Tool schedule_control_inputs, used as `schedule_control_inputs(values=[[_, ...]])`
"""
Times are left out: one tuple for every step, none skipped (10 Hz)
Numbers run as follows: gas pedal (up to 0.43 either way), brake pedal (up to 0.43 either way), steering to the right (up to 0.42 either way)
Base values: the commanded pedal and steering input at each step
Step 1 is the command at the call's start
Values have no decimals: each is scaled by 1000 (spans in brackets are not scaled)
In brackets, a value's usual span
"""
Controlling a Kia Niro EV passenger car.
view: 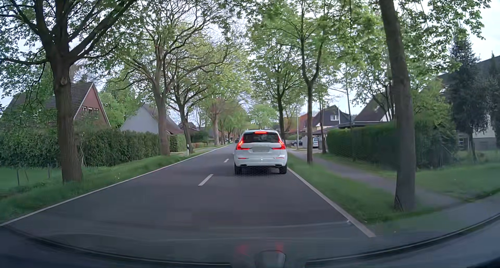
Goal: Follow the waypoints while adhering to traffic rules and regulations
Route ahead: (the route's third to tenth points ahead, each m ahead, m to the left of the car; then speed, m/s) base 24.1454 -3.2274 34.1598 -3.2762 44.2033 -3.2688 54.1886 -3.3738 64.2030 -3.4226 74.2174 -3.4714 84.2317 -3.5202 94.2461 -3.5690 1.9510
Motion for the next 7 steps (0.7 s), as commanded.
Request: schedule_control_inputs(values=[[0,110,-1],[0,110,-1],[0,110,-1],[0,116,-1],[0,122,-1],[0,134,-1],[0,134,-1]])
